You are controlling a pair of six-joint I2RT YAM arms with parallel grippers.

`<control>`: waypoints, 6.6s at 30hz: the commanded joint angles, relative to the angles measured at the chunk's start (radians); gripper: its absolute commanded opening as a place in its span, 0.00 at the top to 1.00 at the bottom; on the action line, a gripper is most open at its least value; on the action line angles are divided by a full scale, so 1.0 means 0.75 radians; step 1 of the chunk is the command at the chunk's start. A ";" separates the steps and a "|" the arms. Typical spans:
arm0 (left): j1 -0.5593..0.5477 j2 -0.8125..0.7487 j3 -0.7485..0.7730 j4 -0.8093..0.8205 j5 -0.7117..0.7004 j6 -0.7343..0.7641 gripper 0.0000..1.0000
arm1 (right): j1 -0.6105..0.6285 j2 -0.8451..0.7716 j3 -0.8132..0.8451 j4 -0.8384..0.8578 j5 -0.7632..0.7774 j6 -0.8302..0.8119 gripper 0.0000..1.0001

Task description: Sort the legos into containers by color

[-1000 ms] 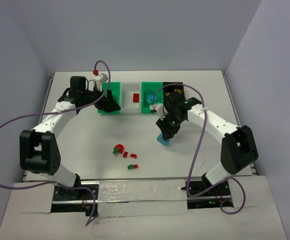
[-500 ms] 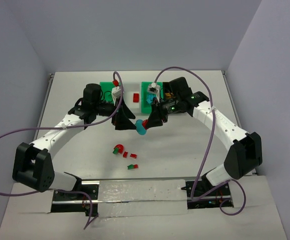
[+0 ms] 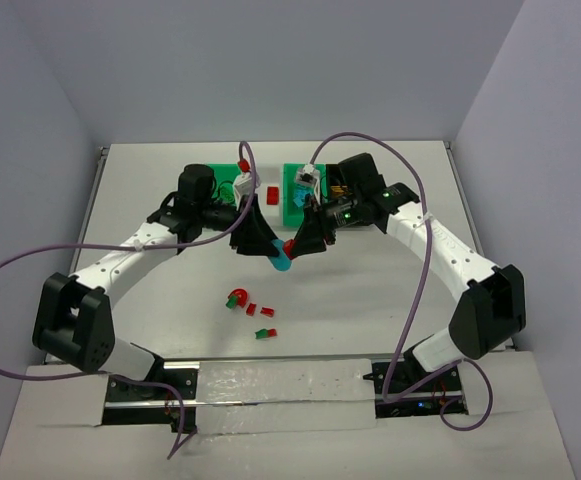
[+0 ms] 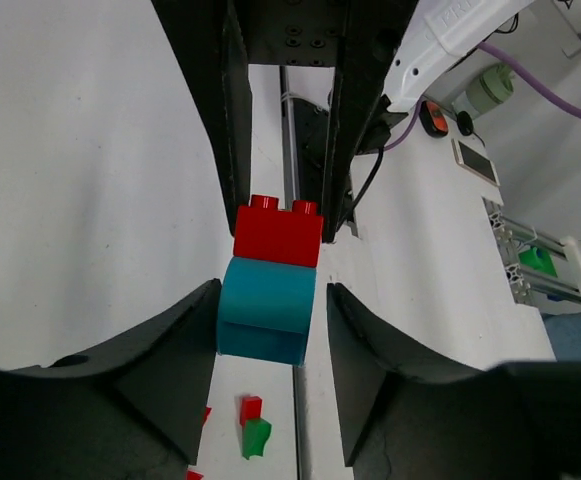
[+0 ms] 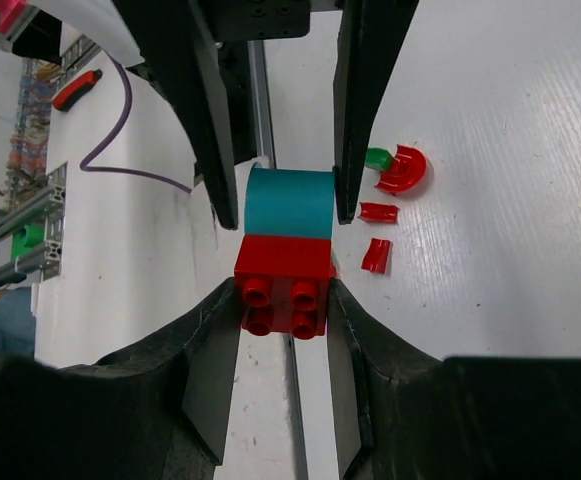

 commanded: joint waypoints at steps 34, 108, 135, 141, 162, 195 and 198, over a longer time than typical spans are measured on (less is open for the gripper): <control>-0.044 0.959 1.074 0.008 -1.164 0.135 0.57 | -0.527 -0.309 -0.166 0.155 0.309 0.052 1.00; -0.122 0.025 -0.102 -0.889 -1.189 0.471 0.26 | -0.084 0.046 0.291 0.258 1.080 0.290 0.02; -0.176 0.169 -0.085 -0.824 -1.394 0.343 0.71 | -0.146 -0.006 0.200 0.257 1.082 0.288 0.02; -0.174 0.066 -0.070 -0.807 -1.342 0.373 0.86 | -0.146 -0.015 0.169 0.252 1.034 0.285 0.02; -0.173 -0.231 0.048 -0.630 -1.284 0.427 1.00 | 0.055 0.186 0.029 0.508 0.249 0.718 0.28; -0.227 -0.211 0.084 -0.623 -1.329 0.456 1.00 | 0.172 0.488 0.198 0.419 0.247 0.750 0.59; -0.227 -0.209 0.085 -0.621 -1.333 0.456 1.00 | 0.175 0.486 0.193 0.419 0.247 0.743 0.71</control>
